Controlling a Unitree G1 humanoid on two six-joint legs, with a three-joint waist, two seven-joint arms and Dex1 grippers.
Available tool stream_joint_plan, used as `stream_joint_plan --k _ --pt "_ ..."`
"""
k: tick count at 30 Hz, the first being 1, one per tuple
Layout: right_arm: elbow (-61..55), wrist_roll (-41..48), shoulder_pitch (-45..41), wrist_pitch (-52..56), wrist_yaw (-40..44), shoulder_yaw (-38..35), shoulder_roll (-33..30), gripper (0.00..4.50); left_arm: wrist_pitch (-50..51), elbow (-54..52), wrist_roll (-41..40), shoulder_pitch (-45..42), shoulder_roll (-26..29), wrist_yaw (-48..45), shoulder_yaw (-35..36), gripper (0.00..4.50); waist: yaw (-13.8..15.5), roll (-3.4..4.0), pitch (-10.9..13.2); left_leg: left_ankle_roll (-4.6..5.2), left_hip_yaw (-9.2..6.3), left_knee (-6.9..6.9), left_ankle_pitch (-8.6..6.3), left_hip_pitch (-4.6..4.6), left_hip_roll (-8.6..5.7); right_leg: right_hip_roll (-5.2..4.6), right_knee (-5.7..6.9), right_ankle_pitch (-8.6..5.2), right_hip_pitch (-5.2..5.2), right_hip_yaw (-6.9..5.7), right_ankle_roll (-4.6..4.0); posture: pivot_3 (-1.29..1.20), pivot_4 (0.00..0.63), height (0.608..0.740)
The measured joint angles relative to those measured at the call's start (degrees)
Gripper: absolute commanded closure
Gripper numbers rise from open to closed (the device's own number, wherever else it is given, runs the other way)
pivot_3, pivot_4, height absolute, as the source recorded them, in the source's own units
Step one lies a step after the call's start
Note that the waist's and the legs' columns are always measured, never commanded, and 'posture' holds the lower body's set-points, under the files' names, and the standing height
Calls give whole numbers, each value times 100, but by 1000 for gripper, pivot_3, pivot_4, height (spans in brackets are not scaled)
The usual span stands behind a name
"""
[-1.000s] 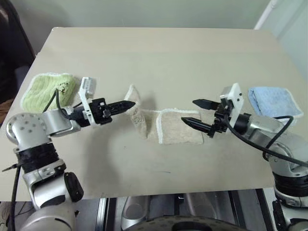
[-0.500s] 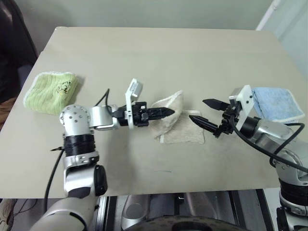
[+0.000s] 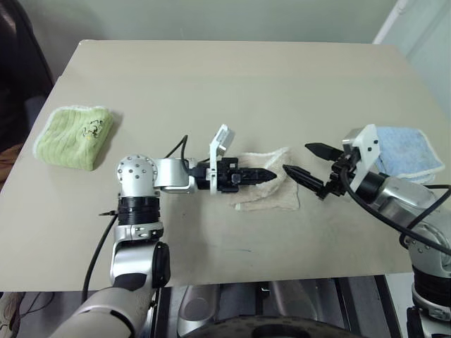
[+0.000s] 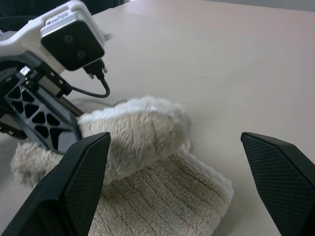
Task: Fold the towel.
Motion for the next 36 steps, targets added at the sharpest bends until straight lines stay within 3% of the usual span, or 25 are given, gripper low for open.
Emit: stream_joint_plan --k 11,12,14,23,25,30,35,36 --pt "23 104 -145 -3 -52 -110 1 0 0 69 335 -8 12 44 -390 4476 0 0 0 2 1 1 1 -1 -2 -1 0 0 1 0 1 0 150 703" --pt "24 106 -161 -5 -52 -124 -1 0 0 68 371 -8 -18 31 -399 4017 2 -1 0 2 0 1 1 -1 -2 -1 0 -1 1 0 1 0 150 703" --pt "27 108 -158 -5 -52 -124 -1 0 0 68 461 -8 -45 9 -404 3634 2 0 1 2 0 1 1 -1 -2 -2 0 -1 1 0 1 0 150 703" --pt "23 104 -94 -21 -83 -119 1 0 -173 -185 832 -3 -101 -448 -428 548 3 0 1 4 1 2 2 -1 -3 -4 0 0 1 0 2 0 150 703" --pt "19 109 -73 -21 -88 -119 3 0 -195 -230 838 -2 -124 -516 -413 30 4 0 1 4 1 2 2 -1 -3 -5 0 0 1 0 2 0 150 703" --pt "-11 396 -74 81 -113 -278 3 0 -374 -247 778 -144 25 -863 -68 30 7 -1 1 4 1 2 2 -1 -3 -5 0 1 1 0 3 0 150 703" --pt "-66 1079 -283 617 -342 -449 -13 0 -882 -457 1025 -290 573 -1367 16 30 6 0 1 5 1 2 2 -1 -4 -4 0 0 -1 2 3 0 150 703" --pt "-124 1274 -385 790 -434 -438 -10 0 -1361 -626 1320 -204 731 -1688 -92 30 1 0 1 5 1 2 2 -1 -4 -4 0 0 -3 2 3 0 150 703"
